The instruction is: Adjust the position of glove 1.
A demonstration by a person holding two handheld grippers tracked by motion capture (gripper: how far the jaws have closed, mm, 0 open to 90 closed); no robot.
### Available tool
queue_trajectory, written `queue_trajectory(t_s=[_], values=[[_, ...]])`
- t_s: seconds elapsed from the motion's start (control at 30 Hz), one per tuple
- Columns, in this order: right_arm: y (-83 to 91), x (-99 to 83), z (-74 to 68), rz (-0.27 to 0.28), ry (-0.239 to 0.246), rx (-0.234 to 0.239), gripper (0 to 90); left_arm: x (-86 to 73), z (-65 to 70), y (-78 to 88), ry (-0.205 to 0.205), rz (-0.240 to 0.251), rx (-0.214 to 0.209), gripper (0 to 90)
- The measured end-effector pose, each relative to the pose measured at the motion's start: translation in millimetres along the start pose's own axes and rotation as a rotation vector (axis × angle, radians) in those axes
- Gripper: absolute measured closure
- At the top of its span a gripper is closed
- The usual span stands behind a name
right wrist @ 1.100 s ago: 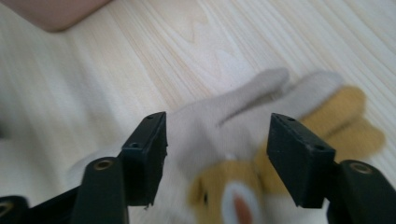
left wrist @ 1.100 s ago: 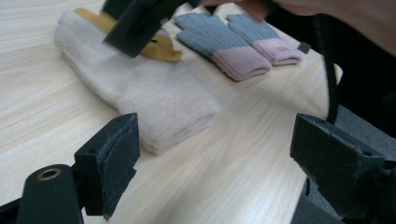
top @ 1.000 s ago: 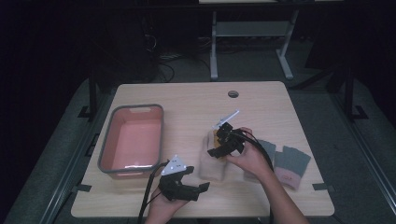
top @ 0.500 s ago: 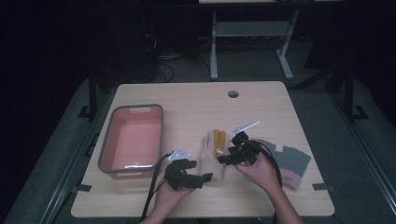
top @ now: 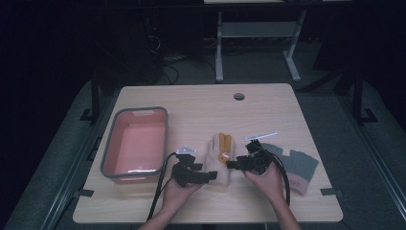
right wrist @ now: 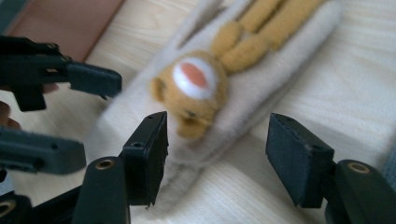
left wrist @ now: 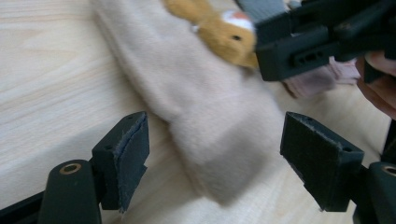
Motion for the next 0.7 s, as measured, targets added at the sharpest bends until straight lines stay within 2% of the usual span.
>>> queue_trajectory(t_s=[0.03, 0.07, 0.2, 0.23, 0.37, 0.5, 0.7], values=[[-0.3, -0.5, 1.1, 0.001, -0.016, -0.003, 39.7, 0.1, -0.7, -0.8, 0.005, -0.005, -0.007, 26.4], [-1.5, -1.2, 2.7, 0.007, -0.037, 0.014, 40.3, -0.2, -1.7, -2.8, 0.013, -0.011, -0.002, 29.5], [-5.4, -2.7, 2.6, 0.007, -0.06, 0.029, 42.0, -1.6, -1.9, -6.7, 0.023, -0.028, -0.011, 32.8], [-7.7, -3.9, 3.2, 0.008, -0.082, 0.035, 43.9, -1.9, -1.9, -8.2, 0.028, -0.034, -0.02, 37.1], [-11.6, -4.9, 5.3, 0.01, -0.111, 0.045, 44.4, -1.1, -2.7, -10.4, 0.029, -0.049, -0.023, 43.6], [-15.2, -5.9, 5.3, 0.013, -0.147, 0.065, 42.9, -0.6, -3.7, -13.1, 0.014, -0.076, -0.027, 46.6], [-18.4, -5.6, 3.5, 0.019, -0.172, 0.085, 45.7, 0.1, -6.8, -16.0, 0.034, -0.103, -0.042, 49.3]])
Point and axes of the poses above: each handheld gripper's, and its own axes: y roughly backward along the jaws, x roughly out of its top, z roughly to its right, the point moved 4 cm from there along -y, roughly forward along the jaws, and after that the axes turned 1 degree about -x, right-handed, at the moved point
